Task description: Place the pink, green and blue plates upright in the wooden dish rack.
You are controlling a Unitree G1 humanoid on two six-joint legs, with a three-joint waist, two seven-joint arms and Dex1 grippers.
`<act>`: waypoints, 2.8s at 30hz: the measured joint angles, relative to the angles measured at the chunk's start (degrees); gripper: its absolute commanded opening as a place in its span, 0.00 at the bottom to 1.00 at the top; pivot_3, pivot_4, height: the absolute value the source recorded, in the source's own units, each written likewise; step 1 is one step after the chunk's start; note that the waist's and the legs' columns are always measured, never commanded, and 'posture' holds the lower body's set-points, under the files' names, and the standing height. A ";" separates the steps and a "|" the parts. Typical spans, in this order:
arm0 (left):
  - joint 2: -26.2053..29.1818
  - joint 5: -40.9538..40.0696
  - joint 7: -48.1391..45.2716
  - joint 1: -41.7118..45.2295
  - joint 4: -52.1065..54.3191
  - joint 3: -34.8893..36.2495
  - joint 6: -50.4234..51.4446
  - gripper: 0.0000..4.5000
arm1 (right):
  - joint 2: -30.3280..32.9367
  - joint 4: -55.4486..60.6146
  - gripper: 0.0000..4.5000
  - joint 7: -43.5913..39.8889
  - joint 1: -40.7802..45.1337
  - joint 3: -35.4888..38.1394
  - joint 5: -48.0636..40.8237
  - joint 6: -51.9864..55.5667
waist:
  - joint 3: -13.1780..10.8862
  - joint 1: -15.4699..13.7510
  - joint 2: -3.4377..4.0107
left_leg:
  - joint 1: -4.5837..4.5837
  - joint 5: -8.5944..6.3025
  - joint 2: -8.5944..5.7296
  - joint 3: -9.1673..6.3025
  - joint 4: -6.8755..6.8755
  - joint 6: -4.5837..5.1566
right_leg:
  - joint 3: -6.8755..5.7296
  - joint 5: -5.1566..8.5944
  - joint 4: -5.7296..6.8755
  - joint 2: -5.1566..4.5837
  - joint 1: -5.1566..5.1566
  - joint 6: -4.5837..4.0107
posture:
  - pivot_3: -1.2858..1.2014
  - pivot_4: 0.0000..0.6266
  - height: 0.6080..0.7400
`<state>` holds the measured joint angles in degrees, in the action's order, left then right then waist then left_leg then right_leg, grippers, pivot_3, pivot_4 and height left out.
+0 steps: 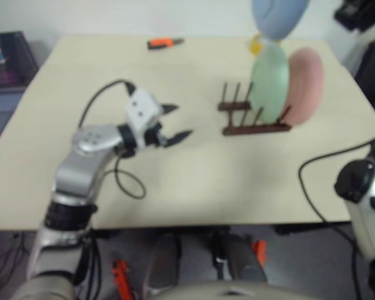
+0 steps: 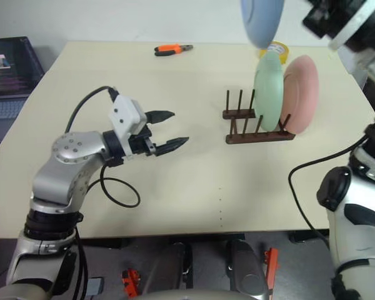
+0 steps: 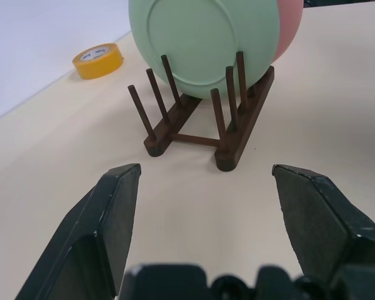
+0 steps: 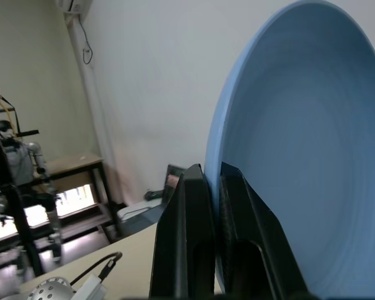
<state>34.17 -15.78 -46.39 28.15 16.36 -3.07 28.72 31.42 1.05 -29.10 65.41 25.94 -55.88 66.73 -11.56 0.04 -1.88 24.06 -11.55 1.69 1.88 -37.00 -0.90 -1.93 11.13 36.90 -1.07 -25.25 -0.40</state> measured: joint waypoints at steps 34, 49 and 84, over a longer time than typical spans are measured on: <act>1.62 -2.13 5.64 -4.57 8.58 1.26 6.94 0.83 | -4.10 -12.72 0.00 -5.38 -11.09 -6.08 3.64 -5.72 | 0.00 0.16 0.01 | -0.06 0.01 0.03 0.00 0.04 0.07 | -0.07 0.02 0.06 0.22 -0.02 -0.03 | 0.52 0.24 1.00; 2.10 -2.21 5.73 -4.60 8.59 1.26 6.94 0.83 | -3.96 -13.81 0.24 -7.14 -12.49 -7.59 5.70 -6.32 | 0.00 0.15 0.01 | -0.05 0.01 0.03 0.00 0.03 0.07 | -0.08 0.02 0.05 0.22 -0.02 -0.03 | 0.52 0.24 1.00; 15.62 -12.25 -4.19 -5.32 6.31 18.00 8.39 0.83 | 28.73 -7.34 0.70 -33.14 -22.26 -14.62 19.39 -20.43 | -0.05 0.10 -0.05 | -0.05 -0.01 -0.01 -0.01 0.05 0.05 | -0.21 0.32 -0.05 0.03 -0.06 -0.49 | 0.52 0.24 1.00</act>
<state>49.79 -28.03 -50.58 22.82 22.68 14.93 37.11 60.15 -6.29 -62.24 43.15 11.32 -36.50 46.30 -11.60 0.13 -1.92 24.01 -11.56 1.68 1.87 -36.95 -0.85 -2.14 11.45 36.85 -1.04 -25.30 -0.90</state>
